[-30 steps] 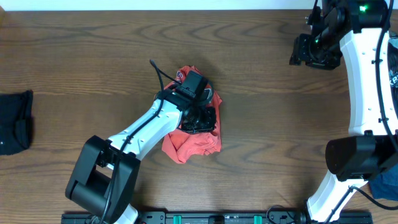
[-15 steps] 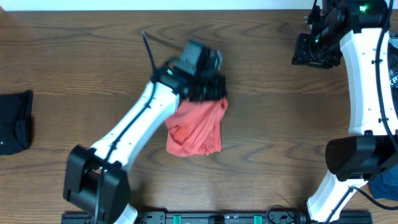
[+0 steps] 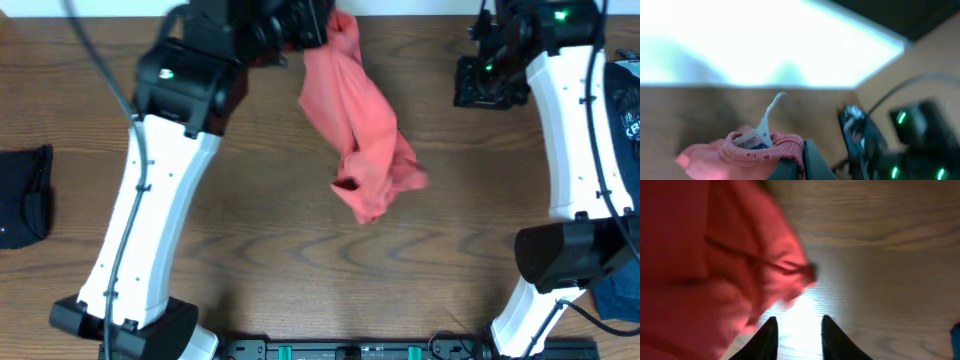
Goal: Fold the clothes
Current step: 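Lift the red shirt up and back with the left gripper, then grasp the hanging shirt with the right gripper and pull it rightward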
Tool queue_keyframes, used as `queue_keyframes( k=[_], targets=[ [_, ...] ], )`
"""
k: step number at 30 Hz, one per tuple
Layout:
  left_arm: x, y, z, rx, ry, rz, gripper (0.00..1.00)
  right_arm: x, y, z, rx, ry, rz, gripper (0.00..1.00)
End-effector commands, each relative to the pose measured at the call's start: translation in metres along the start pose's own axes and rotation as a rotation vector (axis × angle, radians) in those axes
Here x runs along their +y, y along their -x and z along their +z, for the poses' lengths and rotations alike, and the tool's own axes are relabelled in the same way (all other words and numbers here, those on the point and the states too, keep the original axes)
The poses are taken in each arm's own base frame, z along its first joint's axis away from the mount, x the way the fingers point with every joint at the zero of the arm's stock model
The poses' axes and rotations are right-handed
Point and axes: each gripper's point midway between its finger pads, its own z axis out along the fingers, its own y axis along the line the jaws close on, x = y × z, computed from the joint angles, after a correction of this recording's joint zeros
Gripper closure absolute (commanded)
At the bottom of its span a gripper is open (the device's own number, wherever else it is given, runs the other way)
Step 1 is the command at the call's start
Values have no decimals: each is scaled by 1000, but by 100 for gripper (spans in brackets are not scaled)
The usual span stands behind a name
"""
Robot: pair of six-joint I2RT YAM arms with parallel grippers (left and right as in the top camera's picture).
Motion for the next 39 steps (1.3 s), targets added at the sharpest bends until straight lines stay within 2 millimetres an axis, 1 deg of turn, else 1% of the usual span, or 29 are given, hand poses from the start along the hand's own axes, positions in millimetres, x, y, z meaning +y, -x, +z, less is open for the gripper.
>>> queue_keyframes(
  k=[1, 3, 6, 7, 10, 13, 16, 18, 21, 23, 25, 26, 28, 29, 32, 33, 35, 37, 39],
  targets=[
    [-5, 51, -40, -191, 63, 50, 94, 30, -7, 2, 11, 32, -71, 74],
    [-2, 70, -53, -264, 103, 54, 94, 45, -13, 3, 19, 39, -107, 72],
    [5, 94, -73, -366, 175, 57, 94, 70, -22, 5, 31, 52, -170, 67],
    [7, 99, -78, -391, 195, 59, 94, 78, -26, 6, 34, 56, -190, 62],
    [18, 115, -91, -467, 270, 82, 94, 98, -36, 7, 45, 66, -218, 58],
    [29, 124, -100, -524, 354, 82, 94, 113, -44, 10, 58, 72, -240, 53],
    [35, 129, -105, -552, 398, 84, 94, 124, -52, 17, 79, 77, -255, 53],
    [39, 133, -110, -578, 426, 78, 94, 130, -58, 26, 100, 82, -274, 53],
    [39, 137, -113, -601, 438, 86, 94, 139, -72, 46, 141, 74, -305, 54],
    [38, 138, -113, -603, 439, 92, 94, 144, -82, 61, 170, 73, -322, 59],
    [39, 136, -113, -597, 442, 92, 94, 151, -97, 77, 211, 86, -341, 60],
    [41, 136, -113, -596, 449, 91, 94, 154, -104, 85, 228, 93, -351, 58],
    [41, 135, -112, -592, 453, 94, 94, 156, -116, 99, 251, 88, -366, 51],
    [42, 135, -112, -589, 454, 94, 94, 158, -121, 105, 259, 86, -375, 45],
    [42, 134, -112, -585, 457, 96, 94, 163, -133, 120, 273, 90, -399, 30],
    [42, 134, -112, -583, 460, 104, 94, 166, -136, 124, 275, 102, -407, 28],
    [42, 134, -112, -582, 461, 109, 94, 175, -141, 132, 266, 128, -426, 27],
    [42, 134, -112, -582, 461, 110, 94, 185, -142, 140, 239, 151, -451, 32],
    [42, 134, -112, -580, 462, 112, 94, 197, -142, 148, 200, 177, -486, 34]
  ],
)
